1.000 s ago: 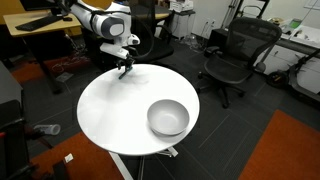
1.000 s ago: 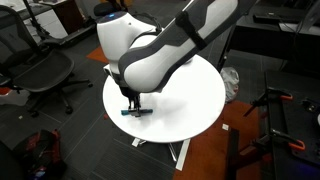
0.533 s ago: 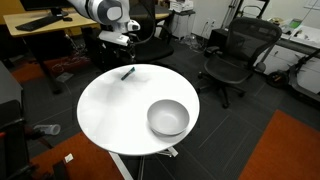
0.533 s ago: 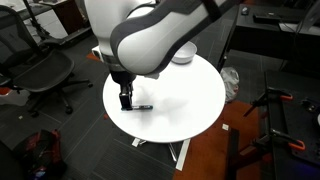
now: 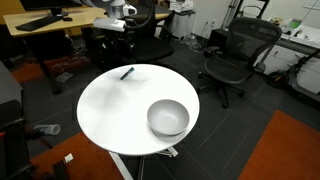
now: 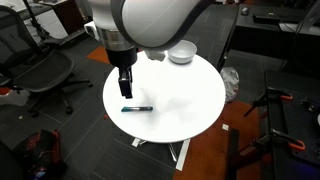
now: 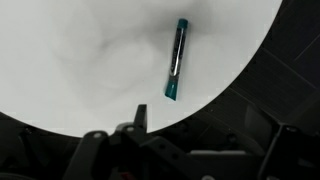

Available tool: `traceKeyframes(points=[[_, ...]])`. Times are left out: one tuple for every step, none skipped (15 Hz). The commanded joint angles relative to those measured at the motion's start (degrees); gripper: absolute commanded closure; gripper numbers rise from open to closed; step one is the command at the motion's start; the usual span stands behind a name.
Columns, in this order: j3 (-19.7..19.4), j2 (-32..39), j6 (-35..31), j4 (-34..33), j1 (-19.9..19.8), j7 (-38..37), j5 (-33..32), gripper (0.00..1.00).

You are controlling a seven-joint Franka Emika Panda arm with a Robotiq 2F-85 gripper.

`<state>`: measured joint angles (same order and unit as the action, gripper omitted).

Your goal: Move the marker to the left.

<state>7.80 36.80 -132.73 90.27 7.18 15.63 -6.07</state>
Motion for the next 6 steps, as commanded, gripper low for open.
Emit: traceKeyframes(points=[[-0.02, -0.06, 0.21, 0.02, 0.08, -0.08, -0.05, 0.0], [-0.04, -0.07, 0.2, 0.16, 0.09, -0.09, -0.06, 0.0], [-0.04, -0.07, 0.2, 0.28, 0.09, -0.09, -0.07, 0.0], [-0.05, -0.07, 0.2, 0.32, 0.09, -0.09, -0.07, 0.0], [-0.05, -0.07, 0.2, 0.32, 0.09, -0.09, -0.07, 0.0], [-0.05, -0.07, 0.2, 0.32, 0.09, -0.09, -0.07, 0.0]])
